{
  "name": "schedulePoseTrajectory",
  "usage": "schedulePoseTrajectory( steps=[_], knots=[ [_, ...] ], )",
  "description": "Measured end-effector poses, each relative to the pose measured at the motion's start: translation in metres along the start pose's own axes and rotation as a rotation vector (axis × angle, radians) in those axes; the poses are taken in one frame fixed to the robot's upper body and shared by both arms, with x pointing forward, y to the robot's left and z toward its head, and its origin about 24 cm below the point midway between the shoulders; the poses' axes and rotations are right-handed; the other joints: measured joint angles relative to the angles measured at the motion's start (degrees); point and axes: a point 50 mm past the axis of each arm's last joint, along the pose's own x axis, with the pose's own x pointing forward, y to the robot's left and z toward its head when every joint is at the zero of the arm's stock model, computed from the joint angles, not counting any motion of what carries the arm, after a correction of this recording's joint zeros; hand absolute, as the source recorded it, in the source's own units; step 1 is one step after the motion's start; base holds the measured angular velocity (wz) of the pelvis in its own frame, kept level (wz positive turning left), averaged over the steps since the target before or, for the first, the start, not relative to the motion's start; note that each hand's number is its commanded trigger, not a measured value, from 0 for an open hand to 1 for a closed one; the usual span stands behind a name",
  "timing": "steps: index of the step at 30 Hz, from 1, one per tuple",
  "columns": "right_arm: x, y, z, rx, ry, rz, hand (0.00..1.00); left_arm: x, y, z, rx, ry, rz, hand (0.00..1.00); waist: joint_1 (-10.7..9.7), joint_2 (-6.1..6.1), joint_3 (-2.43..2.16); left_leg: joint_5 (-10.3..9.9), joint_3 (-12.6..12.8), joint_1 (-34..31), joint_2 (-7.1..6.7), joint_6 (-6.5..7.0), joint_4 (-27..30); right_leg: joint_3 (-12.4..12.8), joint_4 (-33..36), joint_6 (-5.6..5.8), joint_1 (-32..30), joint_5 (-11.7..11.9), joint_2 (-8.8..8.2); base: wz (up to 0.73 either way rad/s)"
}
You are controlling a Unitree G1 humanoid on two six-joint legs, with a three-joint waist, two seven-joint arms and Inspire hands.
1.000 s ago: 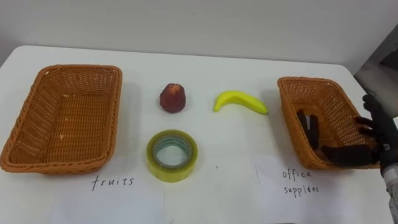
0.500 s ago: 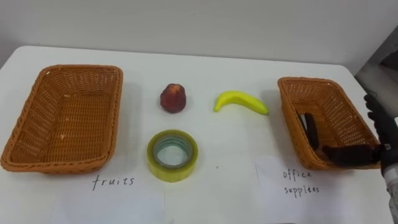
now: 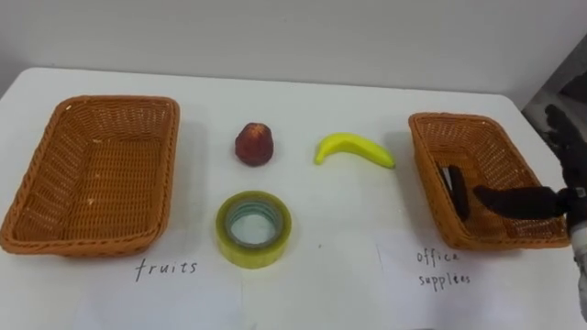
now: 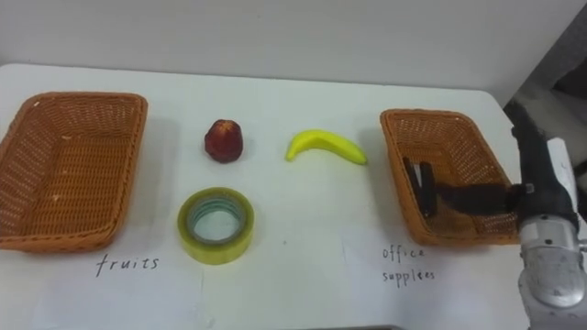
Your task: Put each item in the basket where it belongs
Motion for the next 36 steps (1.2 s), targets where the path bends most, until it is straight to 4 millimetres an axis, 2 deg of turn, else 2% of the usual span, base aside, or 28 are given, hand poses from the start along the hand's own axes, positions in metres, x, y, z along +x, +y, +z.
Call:
schedulePoseTrajectory(
  steps=[8, 18, 21, 23, 25, 31, 36],
  knots=[
    [0.001, 0.000, 0.030, 0.078, -0.131, -0.020, 0.00, -0.003, -0.007, -0.004, 0.033, 0.004, -0.017, 0.00, 1.2, 0.68, 0.11, 0.0, 0.1, 0.0, 0.01, 0.00, 0.0, -0.1, 0.0, 0.00, 0.1, 0.0, 0.00, 0.00],
    [0.009, 0.012, 0.047, 0.079, -0.198, 0.009, 0.00, -0.003, -0.011, -0.004, 0.032, 0.015, -0.031, 0.00, 2.1, 0.65, 0.07, 0.0, -0.5, -0.3, -0.04, 0.00, 0.0, -0.8, 0.0, 0.00, 0.1, 0.0, -0.14, 0.03],
    [0.012, 0.013, 0.055, 0.087, -0.225, 0.008, 0.00, -0.003, -0.011, -0.003, 0.032, 0.017, -0.033, 0.00, 2.1, 0.84, -0.13, 0.0, -0.7, -0.4, -0.03, 0.00, 0.1, -1.2, -0.1, 0.00, 0.1, 0.0, -0.15, 0.04],
    [0.011, 0.015, 0.059, 0.092, -0.241, 0.014, 0.00, -0.003, -0.011, -0.003, 0.032, 0.020, -0.034, 0.00, 2.1, 1.01, -0.59, 0.0, -1.0, -0.4, -0.04, 0.00, 0.1, -1.7, -0.2, 0.00, 0.2, 0.0, -0.17, 0.06],
    [0.011, 0.019, 0.061, 0.099, -0.251, 0.034, 0.00, -0.003, -0.011, -0.003, 0.032, 0.023, -0.035, 0.00, 2.3, 0.89, -0.76, 0.0, -1.1, -0.3, -0.07, -0.01, 0.2, -1.9, -0.2, 0.00, 0.3, 0.0, -0.18, 0.02],
    [0.012, 0.036, 0.071, 0.111, -0.284, 0.097, 0.00, -0.003, -0.016, 0.002, 0.058, 0.000, -0.055, 0.00, 2.3, 1.21, -0.28, 0.1, -1.3, 0.0, -0.13, 0.07, 0.3, -1.9, -0.2, 0.01, 0.7, 0.0, -0.40, 0.00],
    [0.014, 0.038, 0.076, 0.116, -0.302, 0.104, 0.00, -0.003, -0.017, 0.004, 0.067, -0.008, -0.060, 0.00, 2.9, 1.09, -0.18, 0.1, -1.4, -0.2, -0.12, 0.07, -0.1, -2.0, -0.1, 0.01, 0.5, 0.0, -0.37, 0.00]
  ],
)
